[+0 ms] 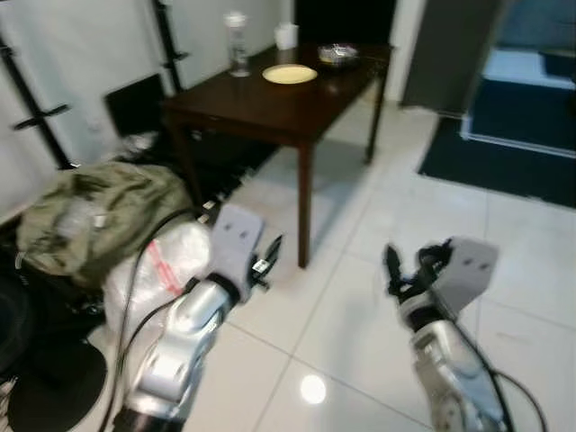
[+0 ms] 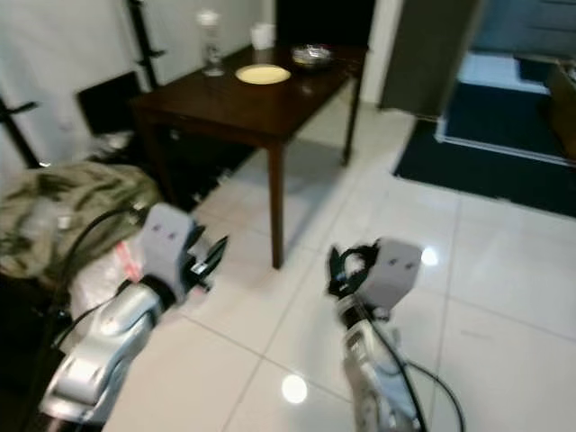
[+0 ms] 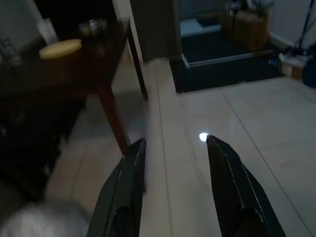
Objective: Setting the table
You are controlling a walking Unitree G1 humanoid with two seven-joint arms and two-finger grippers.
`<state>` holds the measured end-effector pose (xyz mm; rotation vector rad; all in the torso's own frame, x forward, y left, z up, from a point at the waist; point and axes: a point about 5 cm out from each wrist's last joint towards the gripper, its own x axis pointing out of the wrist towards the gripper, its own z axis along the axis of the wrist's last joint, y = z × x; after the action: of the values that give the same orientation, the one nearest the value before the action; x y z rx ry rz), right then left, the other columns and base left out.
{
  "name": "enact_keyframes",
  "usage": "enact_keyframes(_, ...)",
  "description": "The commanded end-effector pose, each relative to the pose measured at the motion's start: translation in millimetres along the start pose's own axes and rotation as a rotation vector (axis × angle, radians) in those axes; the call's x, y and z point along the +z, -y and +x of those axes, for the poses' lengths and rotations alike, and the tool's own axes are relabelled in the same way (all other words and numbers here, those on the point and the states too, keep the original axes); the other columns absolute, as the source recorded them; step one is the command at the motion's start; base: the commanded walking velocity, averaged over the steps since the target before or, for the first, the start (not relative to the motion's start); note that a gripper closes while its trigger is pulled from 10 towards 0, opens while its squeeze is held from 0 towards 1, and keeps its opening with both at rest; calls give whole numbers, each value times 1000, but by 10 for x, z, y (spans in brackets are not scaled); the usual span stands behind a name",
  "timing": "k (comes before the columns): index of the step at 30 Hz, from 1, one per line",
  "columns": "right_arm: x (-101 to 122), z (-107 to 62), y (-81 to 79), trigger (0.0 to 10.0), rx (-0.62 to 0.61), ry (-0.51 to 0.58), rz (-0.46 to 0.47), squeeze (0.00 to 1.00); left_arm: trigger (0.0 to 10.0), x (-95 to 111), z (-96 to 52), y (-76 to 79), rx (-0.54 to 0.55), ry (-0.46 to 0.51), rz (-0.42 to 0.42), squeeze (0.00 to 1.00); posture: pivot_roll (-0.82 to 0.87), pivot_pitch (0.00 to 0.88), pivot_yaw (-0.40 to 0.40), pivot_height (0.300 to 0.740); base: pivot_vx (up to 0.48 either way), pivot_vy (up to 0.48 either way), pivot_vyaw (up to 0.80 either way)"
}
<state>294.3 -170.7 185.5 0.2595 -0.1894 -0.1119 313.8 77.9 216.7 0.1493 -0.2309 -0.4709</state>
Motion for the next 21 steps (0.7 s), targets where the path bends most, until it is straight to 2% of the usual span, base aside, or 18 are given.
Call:
enact_keyframes(1, -63, -18, -69, 10000, 18, -25, 24, 0, 10000, -80, -51, -62, 22, -30, 10, 0, -34, 62, 141, 740, 480, 0, -800)
enact_keyframes(21, -65, -22, -70, 10000, 13, -24, 22, 0, 10000, -80, -34, -30, 4, -14, 8, 0, -37, 69, 147, 740, 480, 0, -800)
